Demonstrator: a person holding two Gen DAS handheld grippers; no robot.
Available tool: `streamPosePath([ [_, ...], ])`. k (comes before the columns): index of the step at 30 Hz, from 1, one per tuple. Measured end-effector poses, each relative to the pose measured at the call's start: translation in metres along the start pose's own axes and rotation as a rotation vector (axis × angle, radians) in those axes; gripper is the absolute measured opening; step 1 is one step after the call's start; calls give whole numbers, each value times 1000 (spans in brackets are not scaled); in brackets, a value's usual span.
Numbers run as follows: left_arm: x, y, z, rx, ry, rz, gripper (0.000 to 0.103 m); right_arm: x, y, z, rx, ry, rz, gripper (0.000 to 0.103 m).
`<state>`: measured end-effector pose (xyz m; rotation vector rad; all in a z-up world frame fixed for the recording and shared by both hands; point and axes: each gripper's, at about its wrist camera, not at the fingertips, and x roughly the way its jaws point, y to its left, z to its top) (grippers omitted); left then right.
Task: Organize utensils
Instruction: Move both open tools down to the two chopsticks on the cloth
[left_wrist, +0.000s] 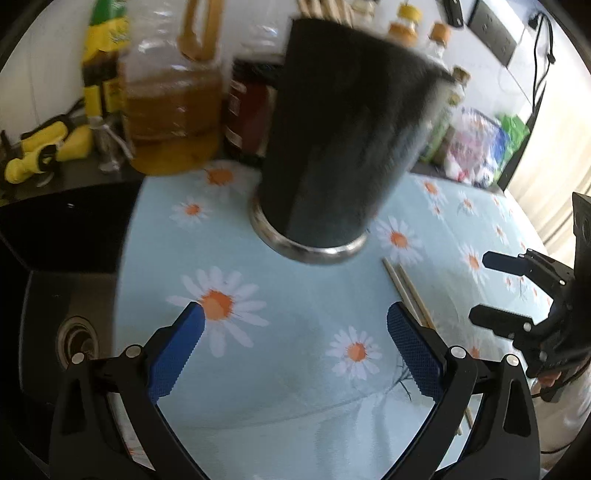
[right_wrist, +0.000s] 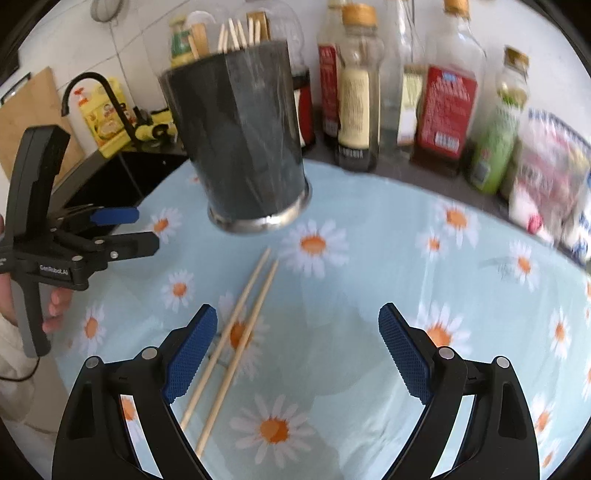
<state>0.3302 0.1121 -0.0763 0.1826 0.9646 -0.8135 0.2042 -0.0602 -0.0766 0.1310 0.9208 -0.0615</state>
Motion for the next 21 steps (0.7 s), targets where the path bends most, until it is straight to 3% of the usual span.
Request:
streamPosePath([
  [10,30,-44,0,61,93,-35,97,12,18,-32,-43,81,-81,84],
  [17,45,-62,0,60,129,-24,97,20,19,-34,-75,113,-73,81],
  [21,50,-72,0,53,142,29,97,19,15,-31,-96,131,-56,69],
])
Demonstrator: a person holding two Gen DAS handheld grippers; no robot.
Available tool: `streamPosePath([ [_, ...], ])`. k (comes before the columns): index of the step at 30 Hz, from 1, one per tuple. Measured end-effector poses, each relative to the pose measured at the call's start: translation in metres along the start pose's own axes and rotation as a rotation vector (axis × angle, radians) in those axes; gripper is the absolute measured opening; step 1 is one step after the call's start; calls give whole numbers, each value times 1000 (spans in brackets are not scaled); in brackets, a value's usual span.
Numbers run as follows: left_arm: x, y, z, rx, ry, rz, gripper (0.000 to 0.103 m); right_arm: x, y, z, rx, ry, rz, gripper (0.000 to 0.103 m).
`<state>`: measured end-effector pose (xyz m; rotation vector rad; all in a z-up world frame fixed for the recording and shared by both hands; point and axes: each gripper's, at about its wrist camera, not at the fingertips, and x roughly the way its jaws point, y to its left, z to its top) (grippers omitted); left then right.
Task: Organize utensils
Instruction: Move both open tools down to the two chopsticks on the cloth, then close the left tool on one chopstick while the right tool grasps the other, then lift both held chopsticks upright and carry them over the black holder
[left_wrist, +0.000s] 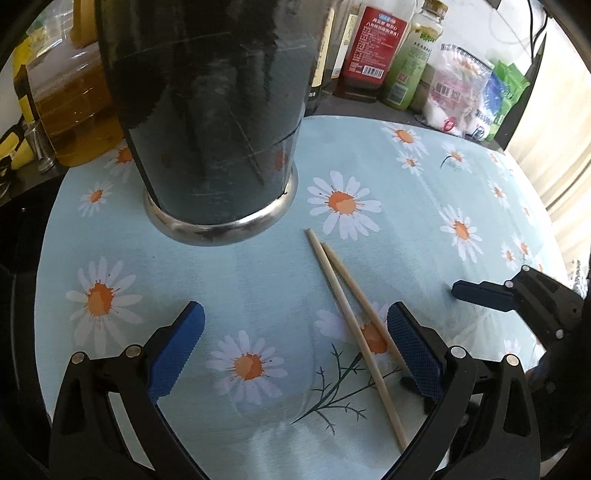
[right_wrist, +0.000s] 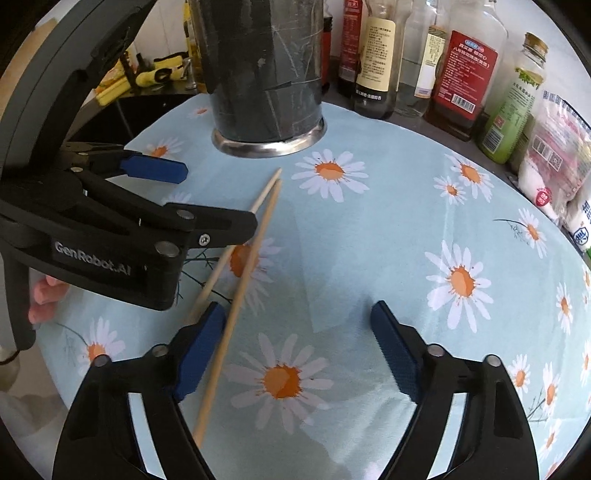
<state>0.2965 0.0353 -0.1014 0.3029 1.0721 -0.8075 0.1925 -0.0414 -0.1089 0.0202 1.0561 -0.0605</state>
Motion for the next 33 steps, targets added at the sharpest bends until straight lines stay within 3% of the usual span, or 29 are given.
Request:
streamPosePath([
  [4,3,-6,0,-22,16,41,97,-3,-14,0,-13,17,5,66],
  [7,7,-14,-1,-17,36,99,97,-4,-22,0,-33,15,19,56],
  [10,9,-20,-4,-10,56,147,97,-6,-28,1,-64,9,39,41],
  [13,9,-21,-5,-22,72,183,94,-6,-38,3,-50,9,40,17],
  [14,8,-21,-5,-31,77,186,91,-6,-44,3,-40,11,37,10],
  [16,6,-23,-5,-42,82,190,84,-6,-49,3,-31,11,55,6],
  [19,-1,-24,-7,-50,87,193,60,-6,-53,3,-40,8,73,5],
  [24,-14,-15,-15,-103,113,183,11,-8,-67,4,-29,15,171,5],
  [27,-21,-6,-26,-173,129,137,5,-14,-75,6,-26,-1,225,5],
  [33,-38,8,-49,-283,131,146,5,-28,-91,13,-30,-37,266,5],
])
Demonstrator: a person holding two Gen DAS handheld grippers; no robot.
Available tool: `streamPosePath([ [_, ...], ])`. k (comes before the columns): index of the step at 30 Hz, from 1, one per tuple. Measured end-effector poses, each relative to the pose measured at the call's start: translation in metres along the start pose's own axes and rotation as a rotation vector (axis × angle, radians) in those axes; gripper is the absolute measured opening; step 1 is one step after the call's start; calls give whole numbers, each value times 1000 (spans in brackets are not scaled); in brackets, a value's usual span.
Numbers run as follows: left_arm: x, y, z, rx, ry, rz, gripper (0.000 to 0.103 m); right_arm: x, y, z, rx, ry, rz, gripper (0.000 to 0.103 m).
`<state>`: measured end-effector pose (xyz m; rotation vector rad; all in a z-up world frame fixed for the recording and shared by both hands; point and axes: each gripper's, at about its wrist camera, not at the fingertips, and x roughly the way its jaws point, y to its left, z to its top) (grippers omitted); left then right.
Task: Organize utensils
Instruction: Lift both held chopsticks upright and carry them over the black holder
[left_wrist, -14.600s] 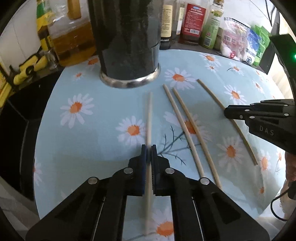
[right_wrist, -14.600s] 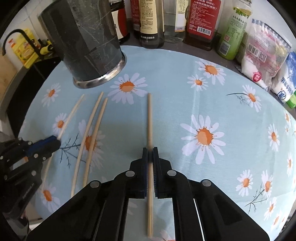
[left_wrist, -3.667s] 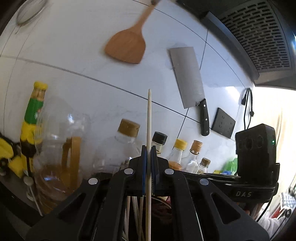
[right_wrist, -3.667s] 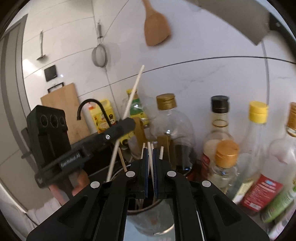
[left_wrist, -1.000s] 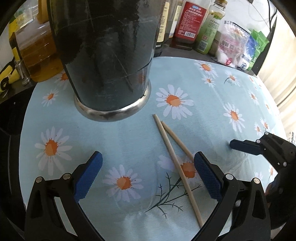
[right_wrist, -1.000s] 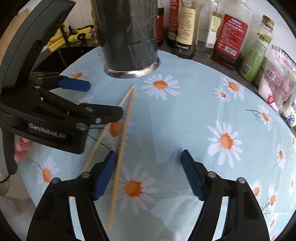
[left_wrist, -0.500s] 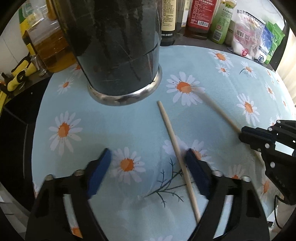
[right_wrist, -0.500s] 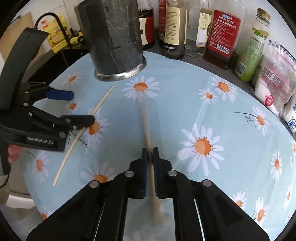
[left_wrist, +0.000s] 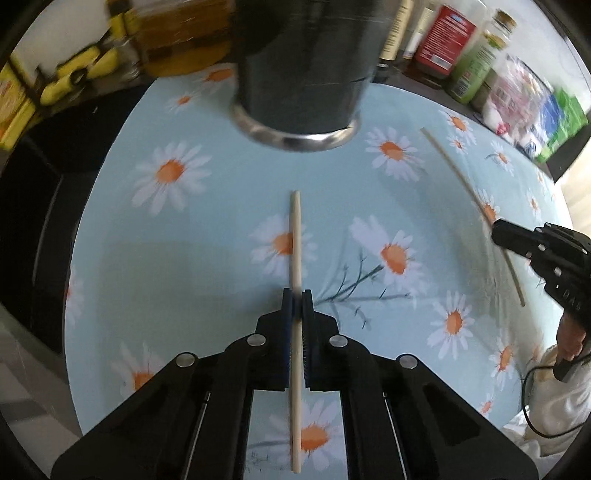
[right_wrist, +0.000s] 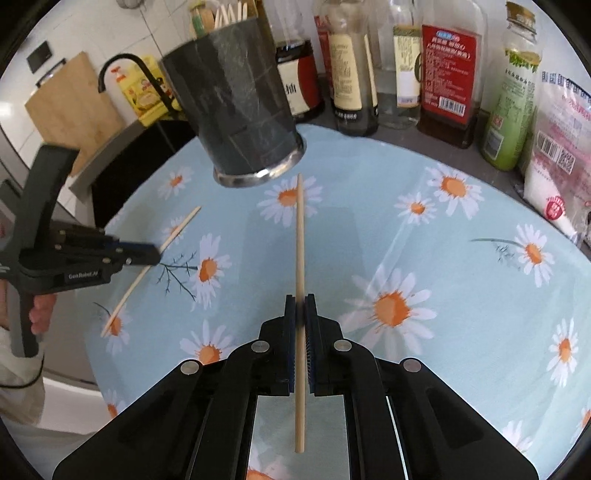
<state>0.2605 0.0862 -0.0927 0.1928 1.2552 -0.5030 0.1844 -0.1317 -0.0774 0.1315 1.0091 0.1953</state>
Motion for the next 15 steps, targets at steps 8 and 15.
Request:
streamPosePath([
  [8,-44,34,-12,-135,-91,36,5,-39,-11,19,-19,-99,66,5],
  [15,-107,40,13,-171,-236,61,5,-73,-12,55,-37,-203,103,5],
])
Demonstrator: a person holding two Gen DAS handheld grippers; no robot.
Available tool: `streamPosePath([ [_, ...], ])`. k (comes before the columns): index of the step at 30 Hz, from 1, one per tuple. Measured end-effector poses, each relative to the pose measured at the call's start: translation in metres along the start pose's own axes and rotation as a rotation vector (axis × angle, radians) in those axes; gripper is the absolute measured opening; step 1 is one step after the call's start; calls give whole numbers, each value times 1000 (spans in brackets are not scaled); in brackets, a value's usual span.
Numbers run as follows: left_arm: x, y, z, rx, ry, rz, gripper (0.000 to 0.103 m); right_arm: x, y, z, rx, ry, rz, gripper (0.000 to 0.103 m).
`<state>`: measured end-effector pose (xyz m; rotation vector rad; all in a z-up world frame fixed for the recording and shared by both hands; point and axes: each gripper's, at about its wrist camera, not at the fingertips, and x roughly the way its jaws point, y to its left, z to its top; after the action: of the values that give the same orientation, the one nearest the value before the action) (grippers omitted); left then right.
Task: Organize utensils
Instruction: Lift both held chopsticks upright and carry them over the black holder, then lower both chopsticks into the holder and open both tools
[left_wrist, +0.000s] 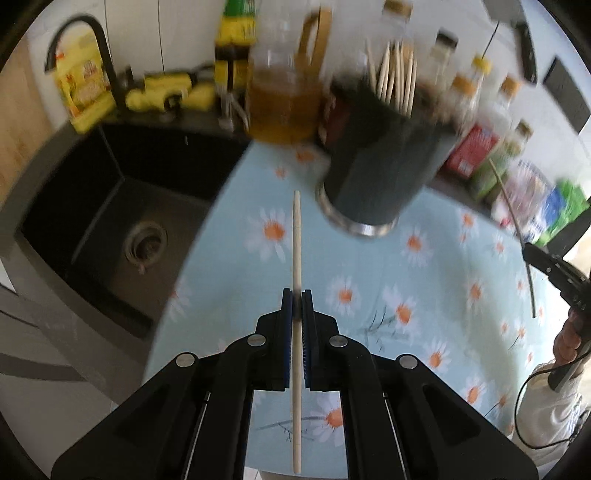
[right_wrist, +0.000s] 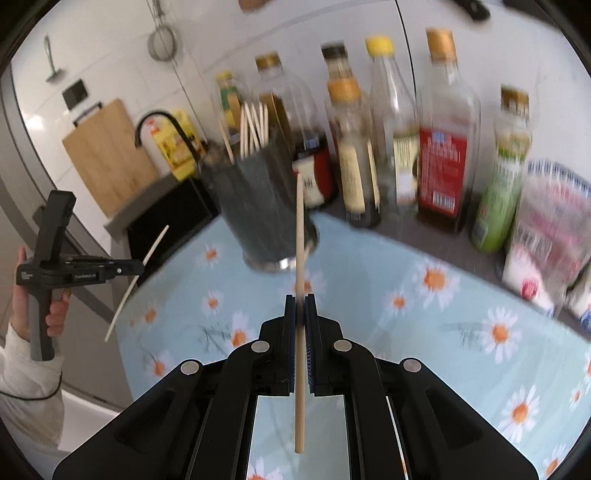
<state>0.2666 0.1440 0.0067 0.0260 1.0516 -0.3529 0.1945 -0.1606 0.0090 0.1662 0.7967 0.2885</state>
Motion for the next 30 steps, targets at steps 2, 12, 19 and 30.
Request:
streamPosePath([
  [2,-16,0,18,0,-48,-4,5,-7,2,16,-4,-40,7,5],
  [12,-72,-10,101,59,-320,-167,5,-8,12,83,37,-293,128,5],
  [19,-69,-27,148,128,-497,-400,5,20,26,125,31,-412,200,5],
  [30,-19,-43,185,171,-625,-572,5,82,30,156,66,-493,226,5],
])
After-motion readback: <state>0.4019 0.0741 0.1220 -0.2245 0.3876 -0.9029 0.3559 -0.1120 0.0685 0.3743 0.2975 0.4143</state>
